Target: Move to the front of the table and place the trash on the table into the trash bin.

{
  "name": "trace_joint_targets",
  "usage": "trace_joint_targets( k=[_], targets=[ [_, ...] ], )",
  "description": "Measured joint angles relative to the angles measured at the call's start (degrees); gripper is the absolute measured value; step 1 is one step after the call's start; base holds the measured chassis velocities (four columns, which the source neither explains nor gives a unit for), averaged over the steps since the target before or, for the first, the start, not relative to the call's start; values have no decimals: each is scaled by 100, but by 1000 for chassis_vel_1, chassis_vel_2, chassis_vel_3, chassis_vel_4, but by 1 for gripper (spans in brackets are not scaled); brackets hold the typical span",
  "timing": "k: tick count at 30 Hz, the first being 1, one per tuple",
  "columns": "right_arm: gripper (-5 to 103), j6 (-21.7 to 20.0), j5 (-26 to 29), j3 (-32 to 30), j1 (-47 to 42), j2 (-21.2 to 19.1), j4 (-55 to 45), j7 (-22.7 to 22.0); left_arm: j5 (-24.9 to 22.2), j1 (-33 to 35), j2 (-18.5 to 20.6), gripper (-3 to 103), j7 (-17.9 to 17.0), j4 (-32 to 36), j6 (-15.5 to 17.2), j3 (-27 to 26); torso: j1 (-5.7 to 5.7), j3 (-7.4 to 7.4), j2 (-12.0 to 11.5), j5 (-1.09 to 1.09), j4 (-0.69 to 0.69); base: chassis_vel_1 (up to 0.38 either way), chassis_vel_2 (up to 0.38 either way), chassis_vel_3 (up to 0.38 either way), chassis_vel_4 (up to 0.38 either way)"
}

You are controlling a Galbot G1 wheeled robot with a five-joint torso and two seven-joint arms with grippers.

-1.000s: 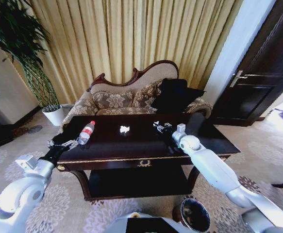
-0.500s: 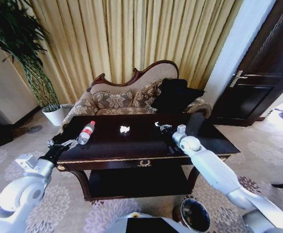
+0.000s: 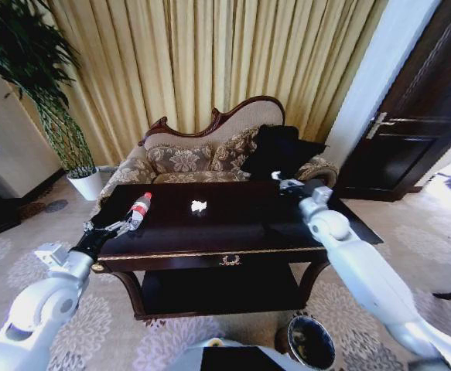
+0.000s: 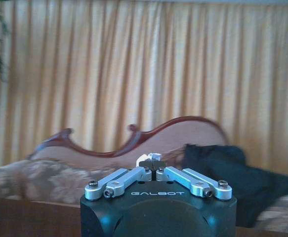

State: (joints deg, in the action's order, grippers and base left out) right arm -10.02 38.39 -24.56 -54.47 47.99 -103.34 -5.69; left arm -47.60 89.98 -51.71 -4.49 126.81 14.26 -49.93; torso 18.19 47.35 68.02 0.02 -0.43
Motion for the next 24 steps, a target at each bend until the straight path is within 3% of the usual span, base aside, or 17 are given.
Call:
trace_joint_targets(
  k=[2, 6, 24],
  targets=[
    [0, -230, -178, -297, -356, 19, -430, -439, -43, -120, 52, 100, -14, -55, 2, 49, 0, 0, 0, 0, 1, 0, 0, 0, 0],
    [0, -423, -450, -507, -559, 48, -624, -750, -72, -145, 86, 100, -17, -65, 2, 56, -1, 0, 0, 0, 5, 0, 0, 0, 0],
    [0, -982, -327, -632, -954, 7, -940, -836, -221, -266, 164, 100, 9, -150, 20, 42, 0, 0, 0, 0, 5, 0, 0, 0, 0]
  ],
)
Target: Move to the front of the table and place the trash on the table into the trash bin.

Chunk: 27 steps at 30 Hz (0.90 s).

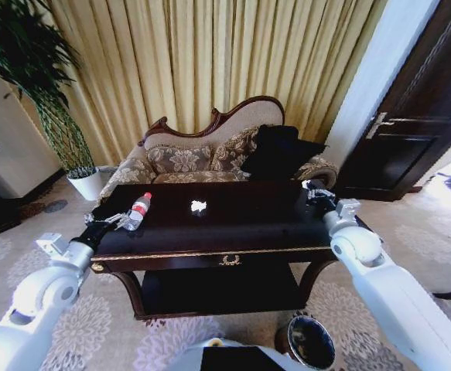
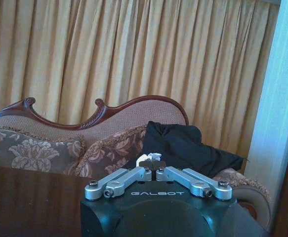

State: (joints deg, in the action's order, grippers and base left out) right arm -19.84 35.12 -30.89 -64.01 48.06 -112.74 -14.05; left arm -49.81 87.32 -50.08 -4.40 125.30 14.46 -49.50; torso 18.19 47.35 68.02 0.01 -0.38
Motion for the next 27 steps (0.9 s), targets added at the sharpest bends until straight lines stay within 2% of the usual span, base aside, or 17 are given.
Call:
trace_joint_targets(
  k=[10, 18, 23, 27],
  targets=[
    [0, 21, 22, -22, -54, 96, 24, 44, 1, -40, 13, 100, 1, -11, 3, 8, 2, 0, -1, 0, -1, 74, -89, -83, 79],
    [0, 76, -10, -55, -91, 137, 66, 115, 22, -33, -12, 100, 2, 5, 5, 20, 0, 0, -1, 2, -2, 222, -233, -224, 227],
    [0, 301, -144, -1, -120, 235, 151, 131, 37, -21, -13, 100, 3, 23, 6, 41, -3, -1, 1, 1, -1, 253, -235, -230, 235],
    [0, 328, -227, 3, -185, 294, 185, 140, 39, -18, -14, 100, 4, 37, 6, 46, -4, -2, 2, 0, -1, 165, -155, -142, 137]
  ],
)
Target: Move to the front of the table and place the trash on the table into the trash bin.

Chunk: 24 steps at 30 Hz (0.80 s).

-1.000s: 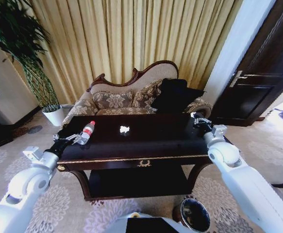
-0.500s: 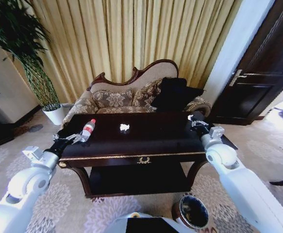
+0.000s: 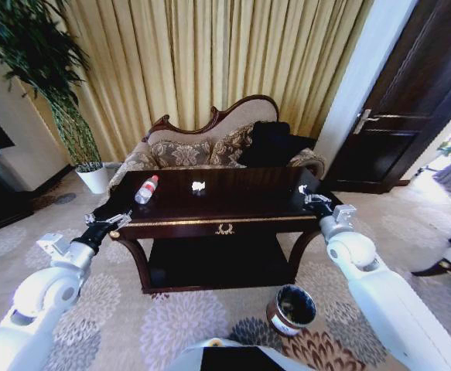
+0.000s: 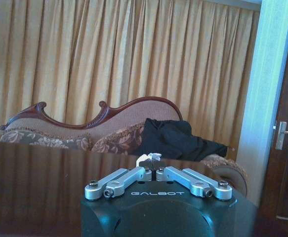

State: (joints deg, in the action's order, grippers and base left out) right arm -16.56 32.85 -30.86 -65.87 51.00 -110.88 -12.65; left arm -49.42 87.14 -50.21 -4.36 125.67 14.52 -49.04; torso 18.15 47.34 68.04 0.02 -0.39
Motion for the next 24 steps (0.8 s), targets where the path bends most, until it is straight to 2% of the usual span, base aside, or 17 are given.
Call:
trace_joint_targets(
  k=[3, 5, 6, 9, 13, 15, 16, 18, 24],
  targets=[
    [0, -42, -78, -71, -246, 106, 75, 52, 2, 8, -5, 100, 4, 9, -1, 2, 0, -1, 2, -2, 2, 15, -23, -31, 15],
    [0, -23, -418, -222, -633, 220, 303, 357, 14, 0, -21, 100, 8, 7, -3, 17, 3, 2, -2, 0, 0, 0, 0, 0, 0],
    [0, -23, -418, -222, -633, 220, 303, 357, 14, 0, -21, 100, 8, 7, -3, 17, 3, 2, -2, 0, 0, 0, 0, 0, 0],
    [0, 116, -1013, -541, -1330, 429, 844, 1030, 30, -9, -59, 100, 11, 18, -8, 36, 10, 4, -6, 1, -3, -27, 33, 32, -21],
    [0, 241, -1269, -704, -1622, 579, 1258, 1343, 36, 2, -74, 100, 11, 34, -11, 37, 9, 4, -6, 1, -3, 0, 0, 0, 0],
    [0, 473, -1631, -778, -1745, 726, 1845, 1663, 52, 0, -84, 100, 11, 35, -14, 44, 3, 1, -2, 0, -1, 0, 0, 0, 0],
    [0, 473, -1631, -778, -1745, 726, 1845, 1663, 52, 0, -84, 100, 11, 35, -14, 44, 3, 1, -2, 0, -1, 0, 0, 0, 0],
    [0, 743, -1998, -783, -1732, 893, 2497, 1837, 86, -30, -87, 100, 11, 25, -20, 91, 2, 0, -1, 1, 0, 0, 0, 0, 0],
    [0, 969, -2432, -723, -1612, 1165, 3265, 1969, 102, -99, -69, 100, 8, -3, -22, 166, 4, 2, -3, 0, -1, 0, 0, 0, 0]
  ],
)
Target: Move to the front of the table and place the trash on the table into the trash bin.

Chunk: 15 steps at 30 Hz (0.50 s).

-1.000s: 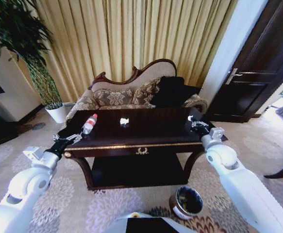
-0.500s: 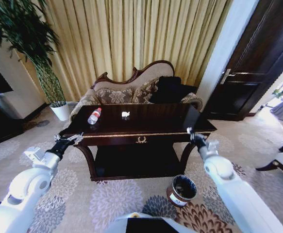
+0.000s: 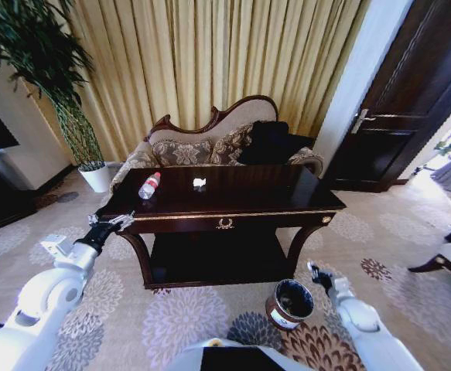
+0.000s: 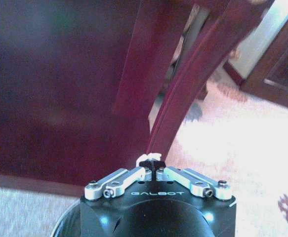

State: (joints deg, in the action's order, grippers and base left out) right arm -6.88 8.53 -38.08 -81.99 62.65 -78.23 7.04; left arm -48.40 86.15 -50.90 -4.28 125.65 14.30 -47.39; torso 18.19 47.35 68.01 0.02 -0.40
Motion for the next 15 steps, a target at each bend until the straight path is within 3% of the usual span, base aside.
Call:
trace_joint_targets(
  k=[5, 10, 14, 15],
  targets=[
    [-1, 368, -486, 93, 207, 220, 596, -66, 2, -3, 27, 100, -5, -12, -1, 12, 0, 0, 0, 0, 1, 0, 0, 0, 0],
    [15, 468, -544, 104, 340, 284, 772, -176, 1, 25, 37, 100, -6, -15, -1, -25, 0, 0, 0, -1, 1, 0, 0, 0, 0],
    [37, 585, -521, 110, 474, 265, 960, -307, -8, 40, 36, 100, -9, -25, -1, -84, 1, 0, 0, 0, 0, 0, 0, 0, 0],
    [37, 585, -521, 110, 474, 265, 960, -307, -8, 40, 36, 100, -9, -25, -1, -84, 1, 0, 0, 0, 0, 0, 0, 0, 0]
  ],
)
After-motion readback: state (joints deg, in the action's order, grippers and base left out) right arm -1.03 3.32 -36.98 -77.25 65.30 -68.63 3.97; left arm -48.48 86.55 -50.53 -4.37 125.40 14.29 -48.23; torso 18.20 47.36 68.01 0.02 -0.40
